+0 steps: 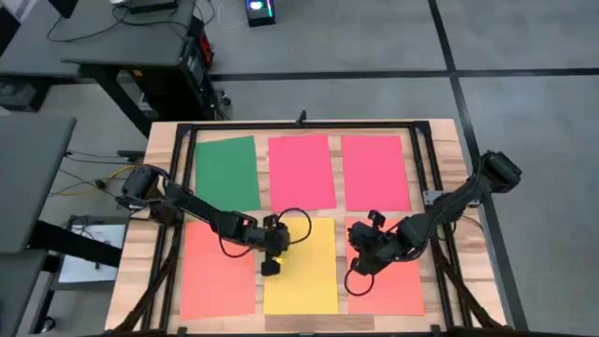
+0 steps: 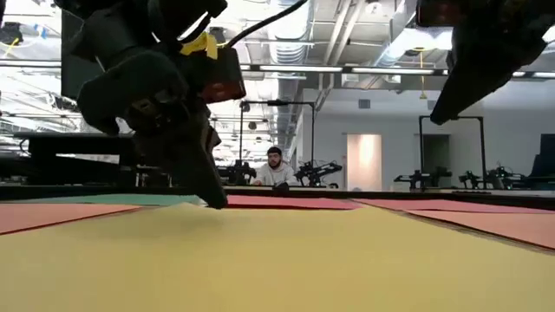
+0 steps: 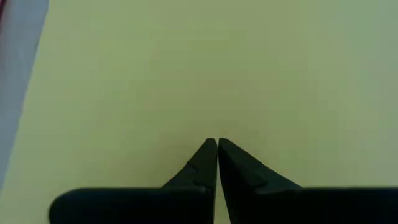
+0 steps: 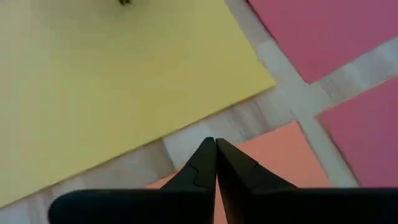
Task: Organize paper
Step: Adjust the papers, then stack the pink paper on top of the pink paper
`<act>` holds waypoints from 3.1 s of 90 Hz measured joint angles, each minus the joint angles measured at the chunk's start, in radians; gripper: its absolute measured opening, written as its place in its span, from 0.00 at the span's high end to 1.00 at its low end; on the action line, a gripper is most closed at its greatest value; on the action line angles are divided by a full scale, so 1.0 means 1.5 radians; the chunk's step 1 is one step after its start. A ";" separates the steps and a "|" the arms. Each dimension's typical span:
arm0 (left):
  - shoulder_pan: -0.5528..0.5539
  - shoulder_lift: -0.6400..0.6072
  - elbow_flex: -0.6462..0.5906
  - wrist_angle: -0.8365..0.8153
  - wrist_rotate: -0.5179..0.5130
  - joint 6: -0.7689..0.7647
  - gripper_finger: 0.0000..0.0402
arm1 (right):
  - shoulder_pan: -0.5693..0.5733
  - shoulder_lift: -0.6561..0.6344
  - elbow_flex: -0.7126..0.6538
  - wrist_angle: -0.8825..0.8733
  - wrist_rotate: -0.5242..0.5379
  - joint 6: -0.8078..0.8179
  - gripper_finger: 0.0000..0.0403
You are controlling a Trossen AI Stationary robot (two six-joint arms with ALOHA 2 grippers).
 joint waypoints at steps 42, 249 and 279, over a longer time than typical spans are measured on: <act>-0.002 -0.145 0.043 0.012 -0.041 0.110 1.00 | 0.078 -0.001 0.000 -0.133 0.238 0.147 1.00; 0.158 -0.146 0.042 0.119 -0.023 0.304 0.75 | -0.359 0.001 -0.143 -0.007 -0.168 -0.455 0.46; 0.163 -0.146 0.042 0.109 -0.021 0.298 0.75 | -0.359 0.065 -0.140 0.013 -0.168 -0.455 0.46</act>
